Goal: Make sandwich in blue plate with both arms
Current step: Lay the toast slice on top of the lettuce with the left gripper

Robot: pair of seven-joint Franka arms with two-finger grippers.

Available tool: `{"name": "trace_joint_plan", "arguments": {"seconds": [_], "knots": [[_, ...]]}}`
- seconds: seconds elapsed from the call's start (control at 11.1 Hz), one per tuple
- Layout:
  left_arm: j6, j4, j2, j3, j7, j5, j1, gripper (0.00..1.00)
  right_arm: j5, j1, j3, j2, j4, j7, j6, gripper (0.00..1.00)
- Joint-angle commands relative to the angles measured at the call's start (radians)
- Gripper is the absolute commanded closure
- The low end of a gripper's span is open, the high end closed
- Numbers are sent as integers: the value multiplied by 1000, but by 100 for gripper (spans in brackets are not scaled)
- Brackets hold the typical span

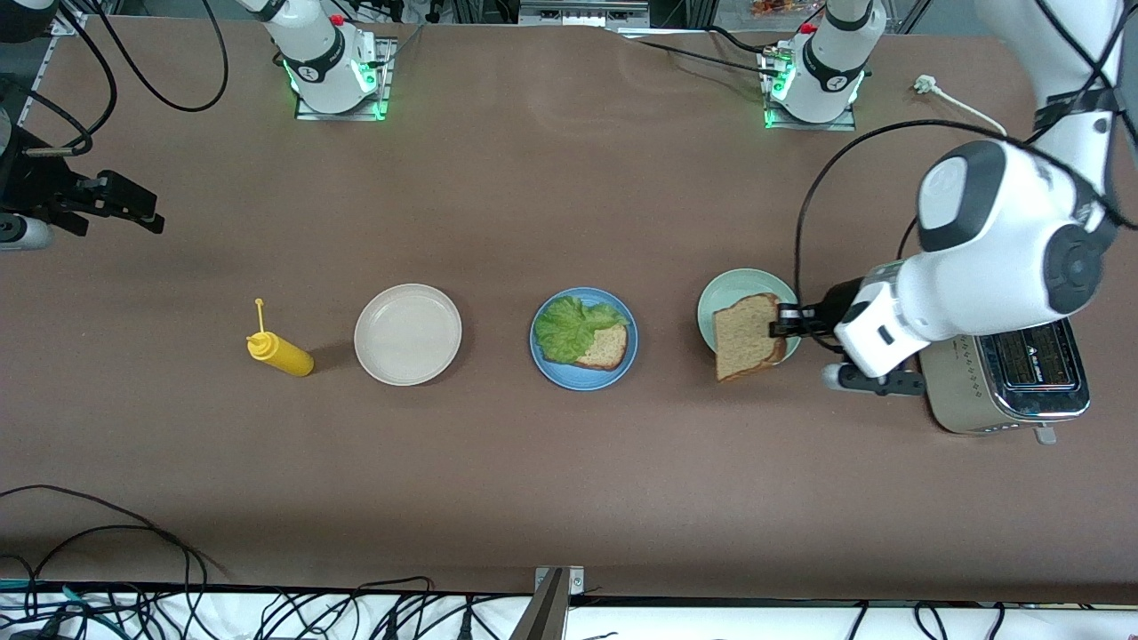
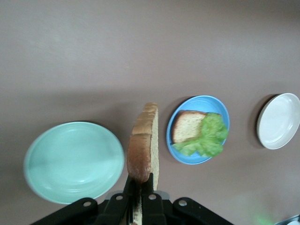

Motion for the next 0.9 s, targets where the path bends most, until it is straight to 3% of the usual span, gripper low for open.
{"name": "trace_joint_plan", "arguments": {"seconds": [0.0, 0.45, 0.81], "knots": [[44, 48, 94, -87, -81, -74, -2, 100, 9, -13, -3, -4, -2, -18, 4, 0], [169, 34, 188, -228, -143, -105, -18, 100, 12, -34, -3, 37, 43, -93, 4, 0], [313, 26, 272, -291, -200, -94, -54, 100, 17, -31, -2, 45, 38, -88, 4, 0]]}}
